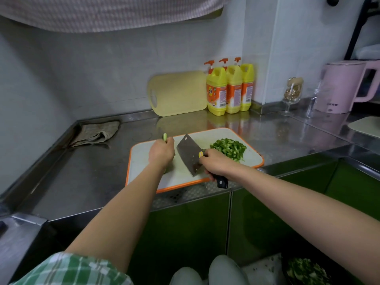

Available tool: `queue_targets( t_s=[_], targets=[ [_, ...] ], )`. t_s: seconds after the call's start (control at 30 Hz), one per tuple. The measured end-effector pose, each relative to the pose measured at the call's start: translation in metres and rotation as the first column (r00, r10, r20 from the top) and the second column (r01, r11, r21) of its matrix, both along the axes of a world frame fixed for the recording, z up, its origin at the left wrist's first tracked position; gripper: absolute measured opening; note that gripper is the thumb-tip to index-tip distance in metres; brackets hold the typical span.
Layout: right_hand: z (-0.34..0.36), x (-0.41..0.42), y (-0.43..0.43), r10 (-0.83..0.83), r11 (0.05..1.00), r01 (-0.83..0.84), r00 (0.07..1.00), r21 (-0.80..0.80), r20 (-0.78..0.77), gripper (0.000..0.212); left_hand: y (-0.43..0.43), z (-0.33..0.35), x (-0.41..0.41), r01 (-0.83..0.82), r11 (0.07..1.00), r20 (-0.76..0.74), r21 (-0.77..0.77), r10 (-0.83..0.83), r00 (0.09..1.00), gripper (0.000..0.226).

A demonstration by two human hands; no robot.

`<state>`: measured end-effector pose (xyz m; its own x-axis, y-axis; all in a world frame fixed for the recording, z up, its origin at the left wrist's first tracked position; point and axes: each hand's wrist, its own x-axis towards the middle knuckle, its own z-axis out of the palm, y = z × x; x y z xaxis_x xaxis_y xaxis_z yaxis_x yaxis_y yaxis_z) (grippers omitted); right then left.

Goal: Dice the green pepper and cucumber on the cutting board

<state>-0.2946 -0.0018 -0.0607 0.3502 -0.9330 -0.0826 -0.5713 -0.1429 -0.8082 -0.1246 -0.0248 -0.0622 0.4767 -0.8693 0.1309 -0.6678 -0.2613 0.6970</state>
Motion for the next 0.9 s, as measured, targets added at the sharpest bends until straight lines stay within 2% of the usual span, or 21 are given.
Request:
queue_targets(
  t_s=[0.13, 0.27, 0.37, 0.5, 0.57, 0.7, 0.9],
  targets=[
    [0.006, -0.021, -0.015, -0.132, 0.989, 0.123, 0.985, -0.085, -0.11, 0.022, -0.003, -0.001, -0.01, 0.105, 0.991, 0.076, 0.077, -0.111, 0.991, 0.044],
    [0.008, -0.034, -0.02, -0.129, 0.991, 0.128, 0.991, -0.041, -0.02, 0.014, -0.008, -0.006, -0.016, 0.185, 0.964, 0.187, 0.189, -0.22, 0.958, 0.032],
    [0.009, -0.031, -0.018, -0.094, 0.994, 0.096, 0.995, -0.051, 0.04, 0.009, -0.011, -0.01, -0.016, 0.17, 0.964, 0.273, 0.203, -0.223, 0.936, 0.035],
    [0.011, -0.02, -0.015, -0.086, 0.994, 0.089, 0.996, -0.069, 0.038, 0.011, -0.006, -0.007, -0.011, 0.112, 0.987, 0.289, 0.118, -0.142, 0.947, 0.039],
    [0.01, -0.016, -0.014, -0.081, 0.994, 0.079, 0.996, -0.074, -0.023, 0.012, -0.005, -0.005, -0.007, 0.096, 0.99, 0.247, 0.102, -0.118, 0.962, 0.038],
    [0.005, -0.011, -0.014, -0.083, 0.991, 0.068, 0.988, -0.117, -0.133, 0.011, -0.006, -0.007, -0.004, 0.118, 0.987, -0.008, 0.109, -0.118, 0.993, 0.036],
    [0.006, -0.016, -0.013, -0.091, 0.992, 0.08, 0.989, -0.1, -0.113, 0.011, -0.015, -0.007, -0.027, 0.182, 0.979, 0.024, 0.088, -0.184, 0.983, 0.051]
  ],
)
